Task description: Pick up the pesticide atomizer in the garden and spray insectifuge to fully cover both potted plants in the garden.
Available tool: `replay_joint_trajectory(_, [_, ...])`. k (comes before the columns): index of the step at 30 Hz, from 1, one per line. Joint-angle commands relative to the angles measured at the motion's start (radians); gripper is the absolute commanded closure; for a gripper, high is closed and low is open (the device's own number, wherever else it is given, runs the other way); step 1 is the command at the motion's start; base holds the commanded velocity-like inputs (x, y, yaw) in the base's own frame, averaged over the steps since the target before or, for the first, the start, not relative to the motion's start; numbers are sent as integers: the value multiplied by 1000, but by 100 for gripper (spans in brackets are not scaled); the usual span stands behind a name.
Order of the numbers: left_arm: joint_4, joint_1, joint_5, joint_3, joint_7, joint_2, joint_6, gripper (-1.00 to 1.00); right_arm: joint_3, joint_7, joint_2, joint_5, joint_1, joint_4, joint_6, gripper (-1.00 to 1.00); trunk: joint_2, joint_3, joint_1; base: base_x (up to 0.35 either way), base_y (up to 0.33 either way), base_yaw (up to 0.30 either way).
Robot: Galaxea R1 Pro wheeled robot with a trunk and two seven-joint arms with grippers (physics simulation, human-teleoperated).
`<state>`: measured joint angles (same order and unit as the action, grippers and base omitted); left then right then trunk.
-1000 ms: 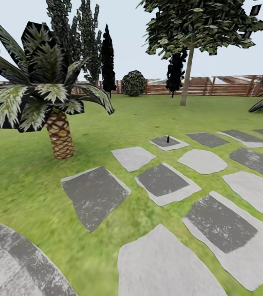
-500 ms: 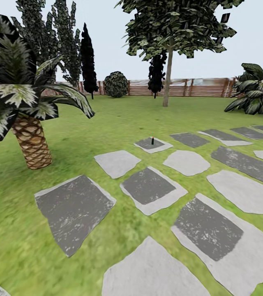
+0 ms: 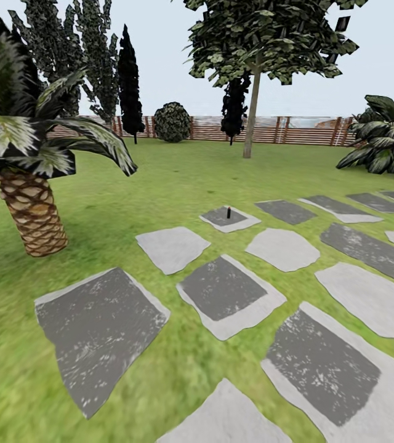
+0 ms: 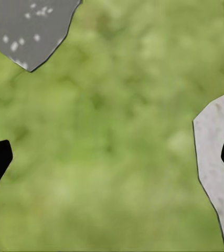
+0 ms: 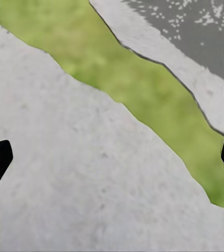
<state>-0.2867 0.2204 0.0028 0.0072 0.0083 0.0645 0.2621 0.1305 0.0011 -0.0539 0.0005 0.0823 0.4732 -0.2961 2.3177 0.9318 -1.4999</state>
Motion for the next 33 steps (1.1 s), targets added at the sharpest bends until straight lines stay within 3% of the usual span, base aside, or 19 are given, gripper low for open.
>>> replay_joint_trajectory(1, [1, 1, 0, 1, 1, 0, 3, -100, 1, -1, 0, 0, 1, -1, -3, -100, 0, 1, 0, 338, 0, 0])
replay_joint_trajectory(33, [0, 1, -3, 1, 1, 0, 5, -100, 0, -2, 0, 1, 1, -6, -3, -100, 0, 1, 0, 338, -15, 0])
